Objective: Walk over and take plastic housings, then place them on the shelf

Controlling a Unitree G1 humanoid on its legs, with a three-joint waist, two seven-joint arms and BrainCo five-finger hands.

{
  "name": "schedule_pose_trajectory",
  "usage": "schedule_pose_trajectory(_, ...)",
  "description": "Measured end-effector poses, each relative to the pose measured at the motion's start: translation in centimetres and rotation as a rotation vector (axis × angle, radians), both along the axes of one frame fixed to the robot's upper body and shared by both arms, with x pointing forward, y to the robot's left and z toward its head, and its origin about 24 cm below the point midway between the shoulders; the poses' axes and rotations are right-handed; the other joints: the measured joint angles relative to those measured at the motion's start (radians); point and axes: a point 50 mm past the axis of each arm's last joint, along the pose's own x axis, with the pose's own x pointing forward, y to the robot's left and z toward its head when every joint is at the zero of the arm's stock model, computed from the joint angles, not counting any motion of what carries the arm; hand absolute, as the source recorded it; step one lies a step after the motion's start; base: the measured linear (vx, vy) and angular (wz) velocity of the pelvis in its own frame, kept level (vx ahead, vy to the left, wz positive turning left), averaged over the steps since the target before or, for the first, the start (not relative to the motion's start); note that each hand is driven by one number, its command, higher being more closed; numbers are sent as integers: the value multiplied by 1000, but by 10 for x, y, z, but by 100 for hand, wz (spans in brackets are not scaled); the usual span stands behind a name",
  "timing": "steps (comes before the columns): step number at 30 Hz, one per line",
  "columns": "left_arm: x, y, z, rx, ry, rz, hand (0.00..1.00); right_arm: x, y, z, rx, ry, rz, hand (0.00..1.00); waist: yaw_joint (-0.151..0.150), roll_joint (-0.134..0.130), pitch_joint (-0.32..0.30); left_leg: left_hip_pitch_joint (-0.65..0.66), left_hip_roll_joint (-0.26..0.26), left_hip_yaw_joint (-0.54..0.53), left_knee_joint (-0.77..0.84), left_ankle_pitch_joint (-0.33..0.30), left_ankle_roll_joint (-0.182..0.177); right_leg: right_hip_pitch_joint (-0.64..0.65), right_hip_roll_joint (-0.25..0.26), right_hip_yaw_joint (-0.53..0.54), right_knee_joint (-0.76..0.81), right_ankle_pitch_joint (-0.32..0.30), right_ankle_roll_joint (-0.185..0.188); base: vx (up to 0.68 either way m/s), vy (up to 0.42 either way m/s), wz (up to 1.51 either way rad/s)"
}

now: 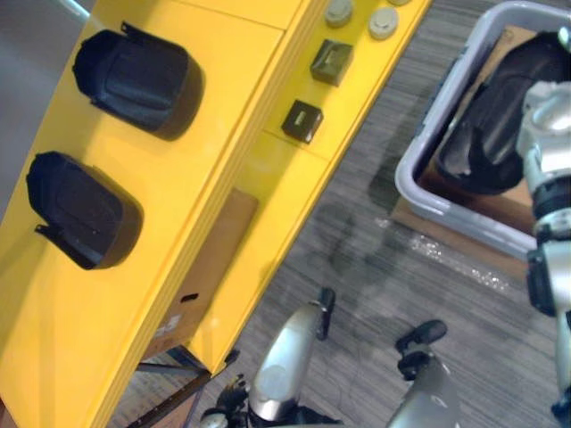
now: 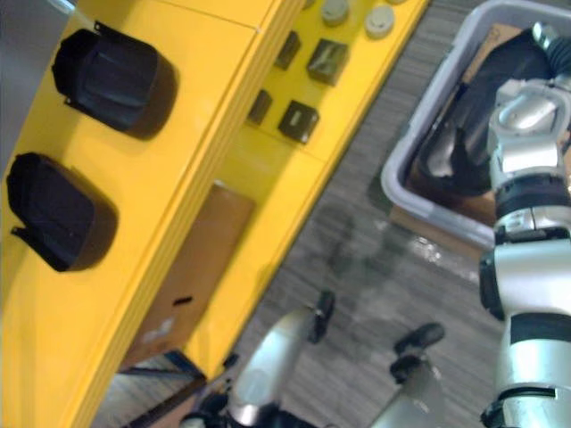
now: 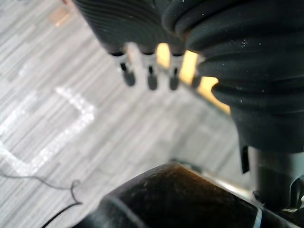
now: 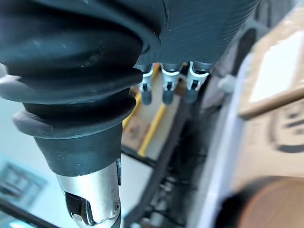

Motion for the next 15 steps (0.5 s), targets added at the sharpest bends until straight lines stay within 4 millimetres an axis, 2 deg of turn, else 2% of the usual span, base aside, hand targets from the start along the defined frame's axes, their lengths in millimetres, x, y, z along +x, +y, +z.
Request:
schedule_pose_trajectory(4,0,0,0,-6,-1,-3,0,0,-4,-7,43,48,-16,0,4,0,0,-2,-2,-4,0,0,0,0,-4,-6,5,-6,2,-1,13,4)
schedule_pose_trajectory(10,2,-1,1,-8,-10,-9,0,-2,-19,-43,165,191,-62,0,20,1,0,-7,-5,-7,-1,0,0,-1,-6,-10,5,-7,3,0,4,1)
schedule_pose_trajectory(15,2,-1,0,-9,-7,-13,0,-4,-24,-54,224,246,-88,0,21,5,-4,-7,-5,-7,1,0,0,-1,-7,-10,6,-7,3,0,0,0)
